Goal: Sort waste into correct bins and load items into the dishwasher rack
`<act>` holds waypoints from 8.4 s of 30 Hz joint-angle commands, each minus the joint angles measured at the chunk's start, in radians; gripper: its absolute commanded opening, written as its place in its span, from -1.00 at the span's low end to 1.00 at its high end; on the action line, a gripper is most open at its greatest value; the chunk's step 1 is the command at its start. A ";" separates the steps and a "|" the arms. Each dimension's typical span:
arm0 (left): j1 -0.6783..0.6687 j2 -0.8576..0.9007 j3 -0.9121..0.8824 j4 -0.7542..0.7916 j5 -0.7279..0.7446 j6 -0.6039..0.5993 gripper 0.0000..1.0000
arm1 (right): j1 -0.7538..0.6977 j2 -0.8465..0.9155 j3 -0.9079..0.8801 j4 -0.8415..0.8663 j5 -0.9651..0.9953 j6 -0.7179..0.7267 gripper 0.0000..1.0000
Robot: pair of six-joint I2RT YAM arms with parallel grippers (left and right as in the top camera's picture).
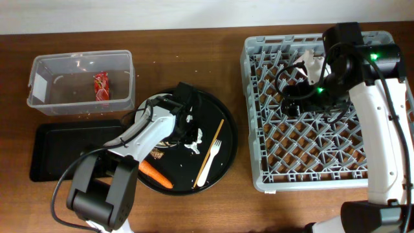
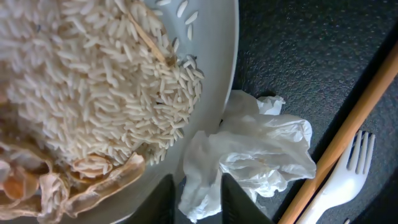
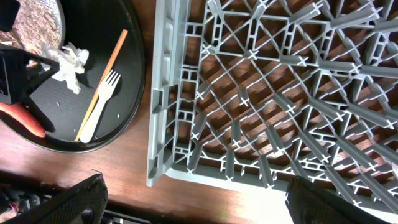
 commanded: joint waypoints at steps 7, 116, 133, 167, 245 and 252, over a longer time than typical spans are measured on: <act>0.092 -0.279 0.055 -0.034 -0.045 0.042 -1.00 | -0.006 -0.004 0.000 -0.003 0.010 -0.007 0.89; 1.096 -0.104 0.383 -0.641 1.036 0.538 -1.00 | -0.006 -0.004 0.000 -0.071 0.048 -0.007 0.89; 1.141 -0.106 0.383 -0.658 0.936 0.705 -1.00 | -0.005 -0.004 0.000 -0.082 0.048 -0.007 0.90; -0.098 -0.010 0.378 -0.300 0.091 0.183 -0.99 | -0.005 -0.004 0.000 -0.089 0.047 -0.007 0.90; 0.727 -0.423 0.594 -0.709 0.032 0.180 0.98 | 0.464 0.493 0.143 0.135 1.086 0.645 -0.86; 0.727 -0.423 0.594 -0.709 0.031 0.180 0.98 | 0.573 0.325 0.192 0.070 1.054 0.657 0.25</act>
